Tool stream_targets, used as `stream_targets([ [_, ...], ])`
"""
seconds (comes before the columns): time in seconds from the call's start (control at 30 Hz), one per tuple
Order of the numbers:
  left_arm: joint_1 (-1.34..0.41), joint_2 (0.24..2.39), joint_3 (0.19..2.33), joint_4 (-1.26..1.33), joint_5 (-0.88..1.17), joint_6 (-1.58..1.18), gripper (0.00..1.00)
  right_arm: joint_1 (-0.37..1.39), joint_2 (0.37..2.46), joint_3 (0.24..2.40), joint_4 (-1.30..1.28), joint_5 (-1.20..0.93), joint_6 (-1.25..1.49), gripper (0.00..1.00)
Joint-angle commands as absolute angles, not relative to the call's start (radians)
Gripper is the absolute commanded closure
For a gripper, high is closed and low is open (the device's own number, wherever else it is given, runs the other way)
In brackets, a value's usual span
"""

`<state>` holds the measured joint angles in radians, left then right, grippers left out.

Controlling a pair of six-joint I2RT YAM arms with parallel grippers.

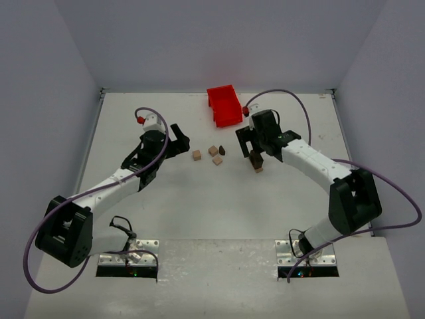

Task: Build the wood block tower

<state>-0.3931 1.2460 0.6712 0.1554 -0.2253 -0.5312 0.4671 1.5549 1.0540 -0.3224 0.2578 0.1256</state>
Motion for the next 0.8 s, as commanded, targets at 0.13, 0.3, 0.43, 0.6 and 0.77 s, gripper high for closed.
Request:
stream_targets([
  [0.13,-0.391,1.177,0.696,0.113,-0.224,-0.569,0.0,0.475,1.5,1.16,-0.231,0.015,0.039,0.01],
  [0.3,-0.392,1.158,0.686,0.062,-0.198,-0.598,0.0,0.519,1.61,1.252,-0.22,-0.032,-0.009,0.01],
  [0.43,-0.393,1.11,0.655,0.027,-0.22,-0.61,0.0,0.572,1.769,1.381,-0.245,-0.028,-0.076,0.01],
  [0.6,-0.393,1.051,0.64,-0.043,-0.262,-0.612,0.0,0.604,1.932,1.535,-0.309,-0.053,-0.138,0.01],
  [0.77,-0.393,1.027,0.623,-0.035,-0.278,-0.611,0.0,0.609,2.058,1.644,-0.37,-0.073,-0.144,0.01],
])
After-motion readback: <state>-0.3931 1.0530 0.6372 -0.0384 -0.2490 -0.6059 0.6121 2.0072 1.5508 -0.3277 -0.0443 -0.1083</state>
